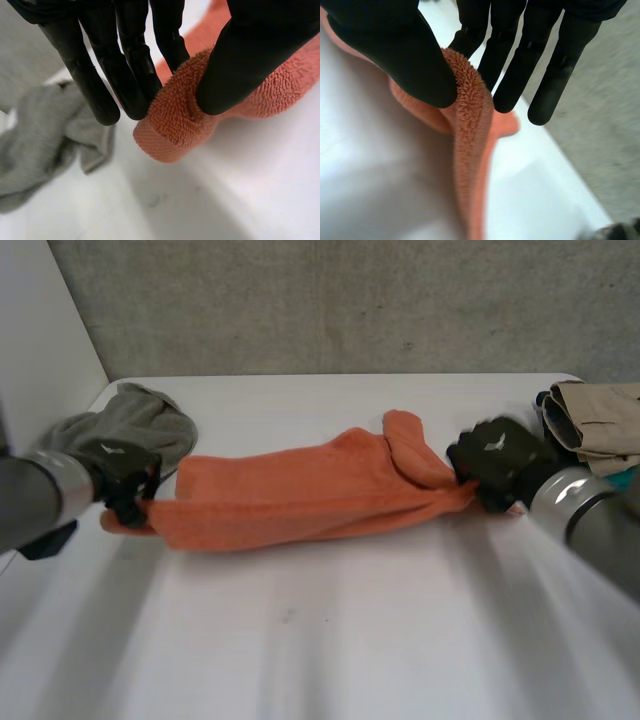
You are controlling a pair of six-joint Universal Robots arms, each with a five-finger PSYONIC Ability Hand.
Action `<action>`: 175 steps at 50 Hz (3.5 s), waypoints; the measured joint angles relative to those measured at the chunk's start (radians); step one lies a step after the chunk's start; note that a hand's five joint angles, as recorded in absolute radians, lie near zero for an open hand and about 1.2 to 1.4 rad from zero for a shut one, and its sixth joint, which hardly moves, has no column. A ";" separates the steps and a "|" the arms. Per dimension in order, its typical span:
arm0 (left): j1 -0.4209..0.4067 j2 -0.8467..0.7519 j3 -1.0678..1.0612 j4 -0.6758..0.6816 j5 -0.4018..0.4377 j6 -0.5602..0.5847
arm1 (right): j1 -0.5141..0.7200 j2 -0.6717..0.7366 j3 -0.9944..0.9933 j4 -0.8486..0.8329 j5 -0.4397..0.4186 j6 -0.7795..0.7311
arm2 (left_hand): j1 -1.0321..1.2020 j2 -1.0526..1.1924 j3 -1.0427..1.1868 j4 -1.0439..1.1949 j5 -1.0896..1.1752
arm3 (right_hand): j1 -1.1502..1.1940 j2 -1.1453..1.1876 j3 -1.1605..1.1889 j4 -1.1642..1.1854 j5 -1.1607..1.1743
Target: Fold the laundry.
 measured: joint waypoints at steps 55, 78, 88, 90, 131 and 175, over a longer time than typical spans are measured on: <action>-0.055 -0.026 -0.313 0.952 0.045 -0.217 | -0.018 0.206 -0.082 -0.307 -0.054 0.032 | 0.003 0.009 0.011 0.005 0.015 | 0.000 0.000 0.001 0.000 0.001; -0.038 0.143 -0.398 0.869 0.078 -0.268 | -0.208 0.186 -0.039 -0.021 -0.080 0.537 | 0.003 0.009 0.011 0.005 0.015 | -0.831 -0.929 -0.940 -0.939 -0.966; -0.095 0.245 -0.257 0.686 0.094 -0.316 | -0.143 0.164 0.076 -0.028 -0.063 0.583 | 0.003 0.009 0.011 0.005 0.015 | -0.879 -0.973 -0.980 -0.988 -0.972; -0.114 0.260 -0.214 0.648 0.090 -0.320 | -0.091 0.152 0.113 -0.069 -0.035 0.621 | 0.003 0.009 0.011 0.005 0.015 | -0.879 -0.973 -0.980 -0.988 -0.972; -0.289 0.346 0.281 0.363 -0.022 -0.336 | 0.087 0.330 -0.078 -0.373 0.344 1.013 | 0.003 0.010 0.011 0.005 0.015 | 0.009 -0.004 -0.003 -0.003 -0.043; 0.068 -0.256 0.490 0.810 0.104 -0.252 | -0.055 0.353 -0.787 -0.295 0.242 0.207 | 0.003 0.010 0.011 0.005 0.015 | 0.009 -0.004 0.001 0.001 -0.033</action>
